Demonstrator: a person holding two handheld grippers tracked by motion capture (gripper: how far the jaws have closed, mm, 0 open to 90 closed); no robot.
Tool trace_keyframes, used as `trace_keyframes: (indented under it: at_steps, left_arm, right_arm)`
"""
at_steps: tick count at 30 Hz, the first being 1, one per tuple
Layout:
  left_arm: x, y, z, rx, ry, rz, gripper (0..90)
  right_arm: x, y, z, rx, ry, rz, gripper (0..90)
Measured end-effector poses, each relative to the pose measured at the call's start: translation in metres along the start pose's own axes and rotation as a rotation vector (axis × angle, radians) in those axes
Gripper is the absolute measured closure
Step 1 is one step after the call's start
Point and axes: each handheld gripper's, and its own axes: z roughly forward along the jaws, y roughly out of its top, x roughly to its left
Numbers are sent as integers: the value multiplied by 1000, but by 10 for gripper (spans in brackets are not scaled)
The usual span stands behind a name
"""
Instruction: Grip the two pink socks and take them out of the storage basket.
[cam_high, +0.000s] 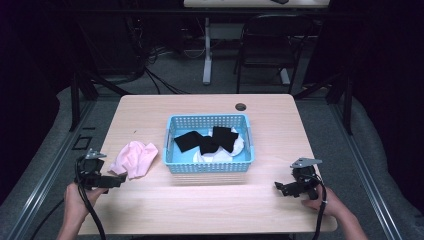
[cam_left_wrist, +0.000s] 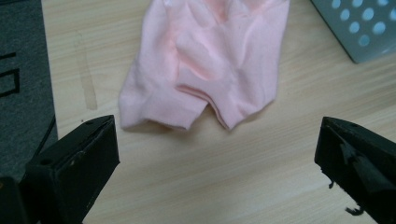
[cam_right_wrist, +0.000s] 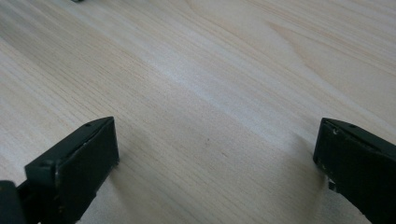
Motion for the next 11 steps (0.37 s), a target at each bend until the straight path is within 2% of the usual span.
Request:
trace_keyframes:
  at_steps: [1, 2, 4, 5, 11]
  left_arm:
    - [-3, -7, 4, -6, 7, -1, 0]
    - [-3, -7, 4, -6, 7, -1, 0]
    - [-5, -14, 11, 16, -4, 0, 0]
    - [-4, -15, 15, 28, -7, -1, 0]
    - [-1, -16, 23, 17, 5, -9, 0]
  right_arm:
    - [0, 0, 0, -2, 4, 1, 0]
    - [0, 0, 0, -2, 5, 1, 0]
    - [0, 0, 0, -2, 4, 1, 0]
    - [0, 0, 0, -2, 5, 1, 0]
    - [0, 0, 0, 1, 5, -1, 0]
